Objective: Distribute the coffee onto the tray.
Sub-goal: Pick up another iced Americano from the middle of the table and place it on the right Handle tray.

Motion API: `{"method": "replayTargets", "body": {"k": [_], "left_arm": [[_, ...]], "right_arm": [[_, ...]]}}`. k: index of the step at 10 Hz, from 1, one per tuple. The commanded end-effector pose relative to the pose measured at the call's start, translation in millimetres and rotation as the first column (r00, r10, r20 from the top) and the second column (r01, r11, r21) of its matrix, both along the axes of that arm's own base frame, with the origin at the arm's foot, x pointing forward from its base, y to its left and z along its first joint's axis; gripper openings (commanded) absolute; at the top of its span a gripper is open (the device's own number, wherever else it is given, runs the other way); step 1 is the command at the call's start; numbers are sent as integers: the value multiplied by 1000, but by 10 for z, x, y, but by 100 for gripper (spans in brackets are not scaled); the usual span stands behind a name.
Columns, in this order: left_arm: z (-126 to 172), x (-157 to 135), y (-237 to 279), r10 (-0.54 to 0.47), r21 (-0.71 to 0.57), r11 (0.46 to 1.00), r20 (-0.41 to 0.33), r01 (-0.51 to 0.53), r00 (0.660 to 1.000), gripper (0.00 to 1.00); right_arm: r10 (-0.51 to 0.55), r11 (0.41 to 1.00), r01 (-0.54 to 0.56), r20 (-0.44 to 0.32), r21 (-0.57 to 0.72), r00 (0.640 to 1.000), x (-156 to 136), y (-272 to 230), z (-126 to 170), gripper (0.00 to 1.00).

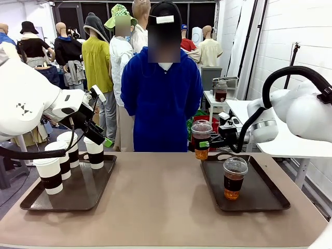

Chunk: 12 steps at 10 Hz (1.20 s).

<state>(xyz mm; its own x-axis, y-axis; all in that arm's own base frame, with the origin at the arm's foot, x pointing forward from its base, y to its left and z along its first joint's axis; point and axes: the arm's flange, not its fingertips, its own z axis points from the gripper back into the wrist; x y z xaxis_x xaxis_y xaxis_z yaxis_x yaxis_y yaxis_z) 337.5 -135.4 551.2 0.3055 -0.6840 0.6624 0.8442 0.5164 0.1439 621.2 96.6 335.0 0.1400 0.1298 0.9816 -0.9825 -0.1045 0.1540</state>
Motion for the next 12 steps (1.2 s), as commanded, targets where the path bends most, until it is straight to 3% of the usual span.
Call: {"method": "replayTargets", "body": {"k": [1, 7, 12], "left_arm": [[-2, -3, 10, -8, -5, 1000, -7, 8, 1000, 100], [-2, -3, 10, -8, -5, 1000, -7, 8, 1000, 100], [-2, -3, 10, -8, -5, 1000, -7, 8, 1000, 100]], "right_arm": [[-15, 1000, 15, -1, -8, 1000, 37, -64, -23, 80], [-112, 994, 112, 36, 6, 993, -15, -723, -399, 80], [-154, 987, 153, 32, 47, 987, -1, -913, -810, 80]]}}
